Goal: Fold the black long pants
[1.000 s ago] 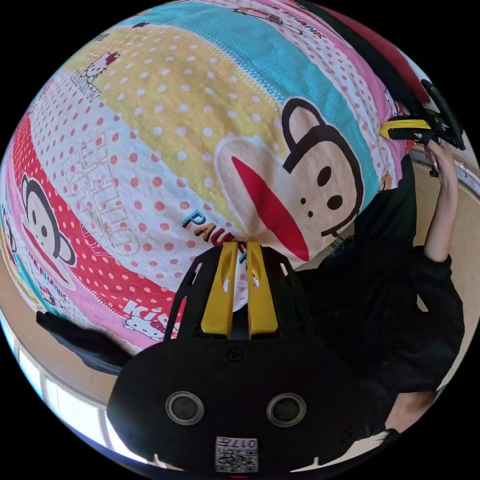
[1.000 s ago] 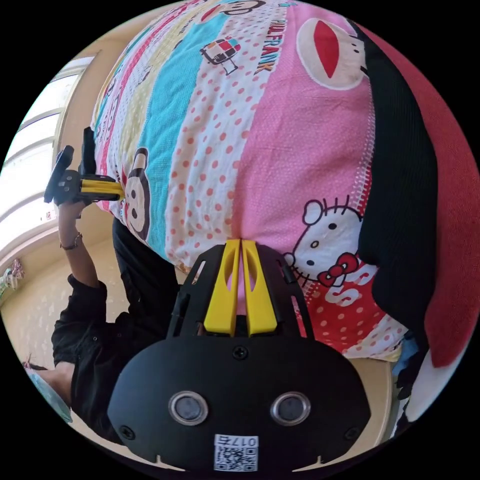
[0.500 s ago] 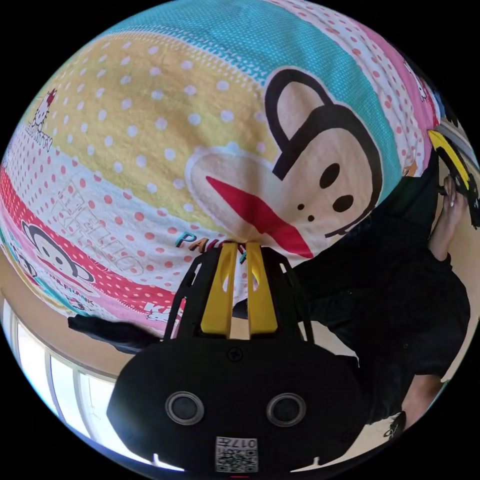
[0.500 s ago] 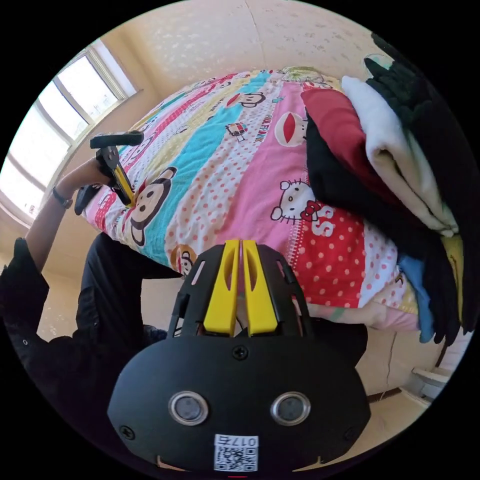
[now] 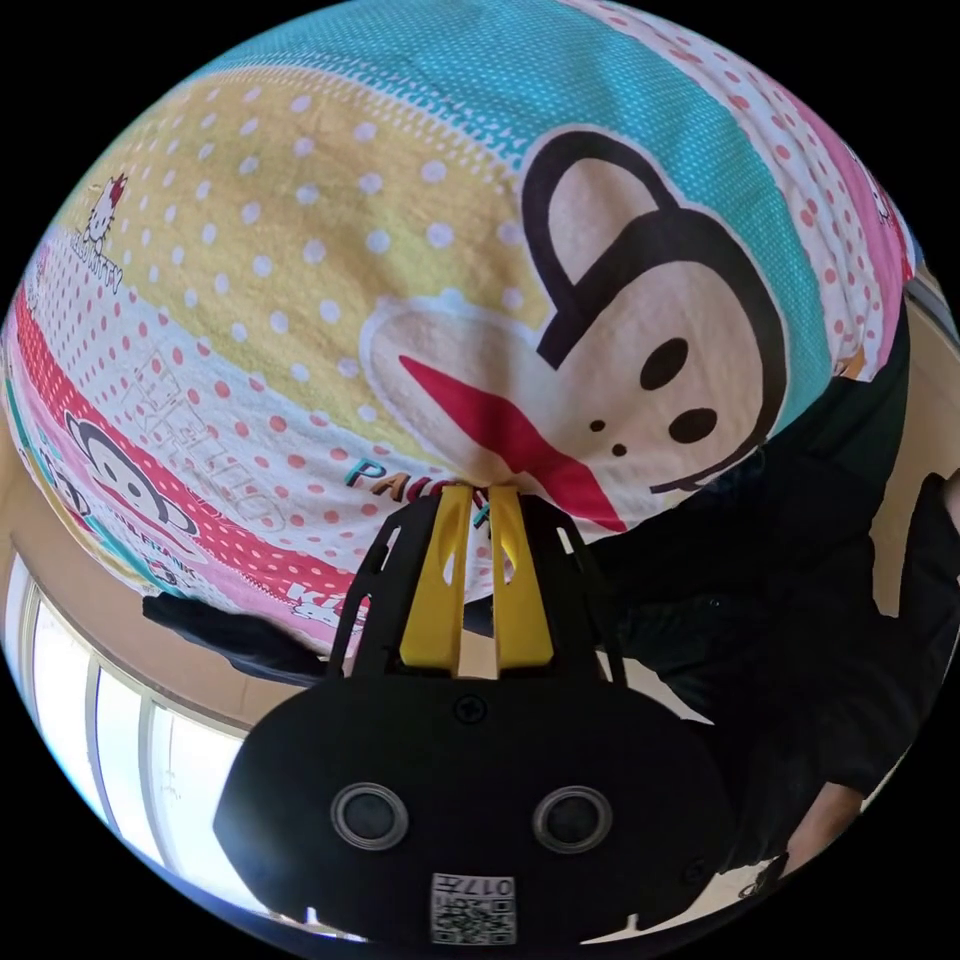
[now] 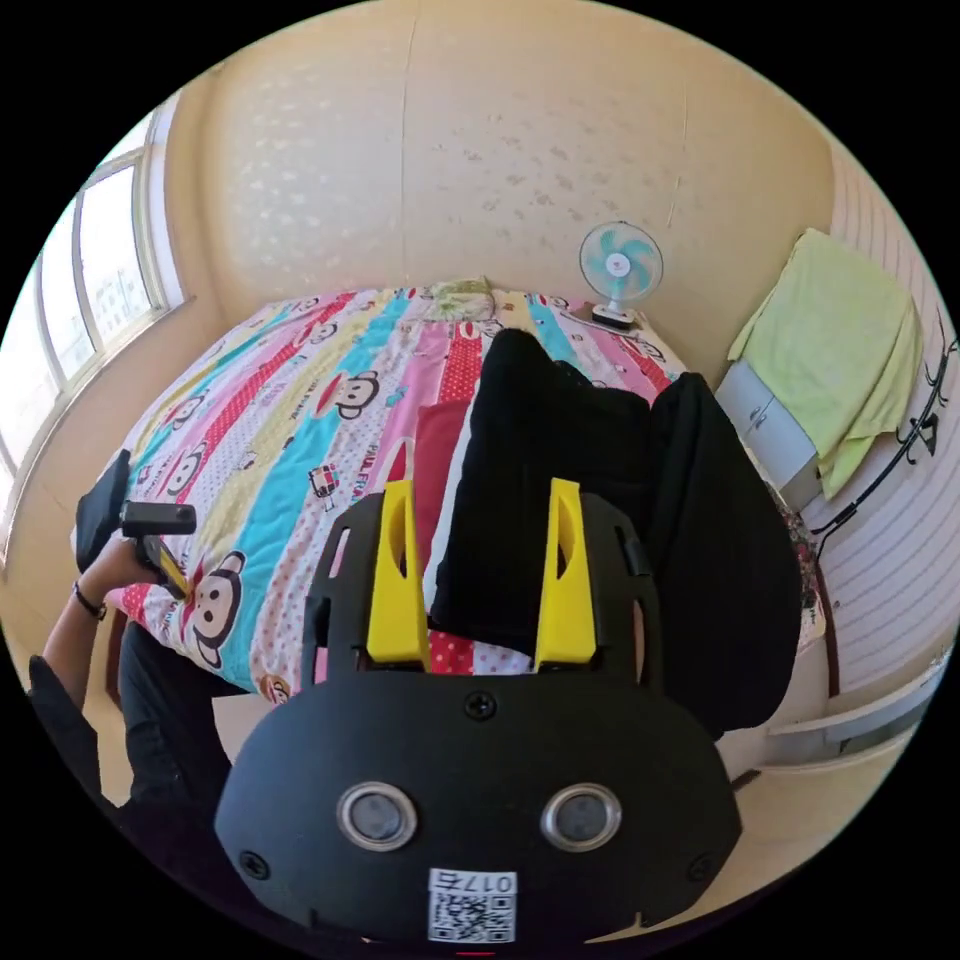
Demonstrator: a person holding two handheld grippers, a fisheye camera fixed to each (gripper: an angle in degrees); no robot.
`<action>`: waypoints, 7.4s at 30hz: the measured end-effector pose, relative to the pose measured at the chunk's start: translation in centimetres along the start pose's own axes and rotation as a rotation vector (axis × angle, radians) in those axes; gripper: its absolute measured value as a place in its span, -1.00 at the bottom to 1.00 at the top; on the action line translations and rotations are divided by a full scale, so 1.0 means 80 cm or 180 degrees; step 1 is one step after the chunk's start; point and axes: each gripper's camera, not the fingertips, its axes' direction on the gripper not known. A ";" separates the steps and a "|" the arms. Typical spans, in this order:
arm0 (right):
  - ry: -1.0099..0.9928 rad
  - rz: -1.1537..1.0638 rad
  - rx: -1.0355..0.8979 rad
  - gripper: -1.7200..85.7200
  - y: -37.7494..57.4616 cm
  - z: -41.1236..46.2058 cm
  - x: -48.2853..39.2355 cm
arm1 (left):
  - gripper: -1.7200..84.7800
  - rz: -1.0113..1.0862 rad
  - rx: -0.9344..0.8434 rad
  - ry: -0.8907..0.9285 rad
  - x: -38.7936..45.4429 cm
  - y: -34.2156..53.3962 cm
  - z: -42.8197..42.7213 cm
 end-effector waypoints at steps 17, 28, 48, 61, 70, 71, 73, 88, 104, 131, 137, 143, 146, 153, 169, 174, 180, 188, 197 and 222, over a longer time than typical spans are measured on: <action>-0.1266 0.1042 0.0810 -0.88 -0.100 -0.081 0.075 | -0.87 0.0075 -0.0261 -0.0384 0.004 -0.024 -0.039; -0.2009 0.0081 0.1216 -0.88 -0.286 -0.139 -0.128 | -0.87 -0.0006 0.0174 -0.0334 -0.032 0.040 -0.108; -0.2613 -0.0478 0.0076 -0.88 -0.303 0.140 -0.454 | -0.82 -0.1012 0.4103 0.3978 -0.128 0.530 0.037; -0.1673 -0.0190 -0.0218 -0.88 -0.417 0.260 -0.576 | -0.52 -0.0454 0.4274 0.1315 0.054 0.605 -0.215; -0.1927 -0.0260 -0.0218 -0.89 -0.403 0.247 -0.543 | -0.72 -0.1128 0.4963 0.1478 -0.005 0.601 -0.317; -0.2050 -0.0319 -0.0178 -0.89 -0.397 0.236 -0.536 | -0.74 -0.1163 0.5014 0.1557 -0.013 0.607 -0.322; -0.2544 -0.0637 0.0009 -0.89 -0.366 0.168 -0.507 | -0.78 -0.1495 0.5063 0.1902 -0.044 0.644 -0.337; -0.3428 -0.1140 0.2980 -0.89 -0.170 -0.504 -0.228 | -0.84 0.0019 0.7452 0.2049 0.044 1.124 -0.545; -0.2805 -0.0705 0.3790 -0.88 -0.158 -0.713 -0.115 | -0.84 0.0169 0.8179 0.0592 0.204 1.310 -0.743; -0.2564 0.0093 -0.0085 -0.75 -0.053 0.211 -0.231 | -0.56 -0.1370 0.4292 0.2494 -0.074 0.485 -0.455; -0.2803 -0.0058 0.0447 -0.72 0.034 0.161 -0.284 | -0.51 -0.1939 0.3943 0.1957 -0.015 0.439 -0.438; -0.2254 -0.0384 0.0404 -0.79 0.088 0.116 -0.316 | -0.89 -0.1140 0.4416 0.2852 -0.083 0.511 -0.372; -0.2228 -0.0391 0.0441 -0.79 0.103 0.084 -0.314 | -0.96 -0.0916 0.5294 0.3578 -0.139 0.619 -0.288; -0.2611 -0.1095 0.0545 -0.69 0.131 0.023 -0.377 | -0.75 -0.1424 0.4487 0.3364 -0.184 0.689 -0.195; -0.5178 -0.2192 -0.0449 -0.94 0.201 -0.101 -0.571 | -0.63 -0.1126 0.3134 0.3247 -0.157 0.610 -0.180; -0.5014 -0.1611 -0.0614 -0.92 0.172 -0.069 -0.490 | -0.86 -0.1250 0.3314 0.3545 -0.172 0.624 -0.102; -0.3031 -0.0863 -0.0181 -0.74 0.121 -0.124 -0.326 | -0.87 -0.1043 0.4211 0.4163 -0.195 0.722 -0.056; -0.1531 -0.0381 -0.0017 -0.66 0.107 -0.177 -0.194 | -0.74 -0.2111 0.3935 0.3000 -0.149 0.829 -0.024; -0.2373 -0.0277 0.0074 -0.61 0.128 -0.165 -0.035 | -0.65 0.0450 0.3716 0.2780 0.046 0.623 -0.208; -0.4207 0.0559 -0.0087 -0.55 0.166 -0.105 0.106 | -0.84 -0.0249 0.3323 0.3813 0.118 0.493 -0.099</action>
